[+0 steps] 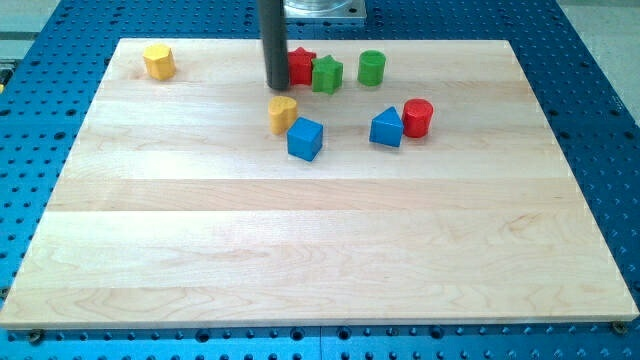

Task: Move the heart closely to the hexagon

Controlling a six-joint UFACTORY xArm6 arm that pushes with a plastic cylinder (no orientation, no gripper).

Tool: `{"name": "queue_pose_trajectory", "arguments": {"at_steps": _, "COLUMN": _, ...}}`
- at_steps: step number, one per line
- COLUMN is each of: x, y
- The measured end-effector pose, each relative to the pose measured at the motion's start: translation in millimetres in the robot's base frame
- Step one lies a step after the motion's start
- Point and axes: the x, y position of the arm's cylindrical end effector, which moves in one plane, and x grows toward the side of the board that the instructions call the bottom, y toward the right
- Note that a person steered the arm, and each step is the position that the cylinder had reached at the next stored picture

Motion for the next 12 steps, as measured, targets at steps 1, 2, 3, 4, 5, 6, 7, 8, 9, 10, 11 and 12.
{"name": "queue_pose_trajectory", "arguments": {"at_steps": 1, "x": 36.2, "y": 47.2}}
{"name": "queue_pose_trajectory", "arguments": {"at_steps": 2, "x": 46.8, "y": -1.2}}
{"name": "queue_pose_trajectory", "arguments": {"at_steps": 3, "x": 63.7, "y": -74.4}}
{"name": "queue_pose_trajectory", "arguments": {"at_steps": 4, "x": 79.0, "y": -43.2}}
{"name": "queue_pose_trajectory", "arguments": {"at_steps": 5, "x": 92.3, "y": -135.7}}
{"name": "queue_pose_trajectory", "arguments": {"at_steps": 6, "x": 78.5, "y": -159.6}}
{"name": "queue_pose_trajectory", "arguments": {"at_steps": 7, "x": 63.5, "y": -206.3}}
{"name": "queue_pose_trajectory", "arguments": {"at_steps": 8, "x": 81.7, "y": -191.0}}
{"name": "queue_pose_trajectory", "arguments": {"at_steps": 9, "x": 99.3, "y": -220.9}}
{"name": "queue_pose_trajectory", "arguments": {"at_steps": 10, "x": 33.6, "y": -213.1}}
{"name": "queue_pose_trajectory", "arguments": {"at_steps": 11, "x": 28.5, "y": -189.5}}
{"name": "queue_pose_trajectory", "arguments": {"at_steps": 12, "x": 57.7, "y": -216.8}}
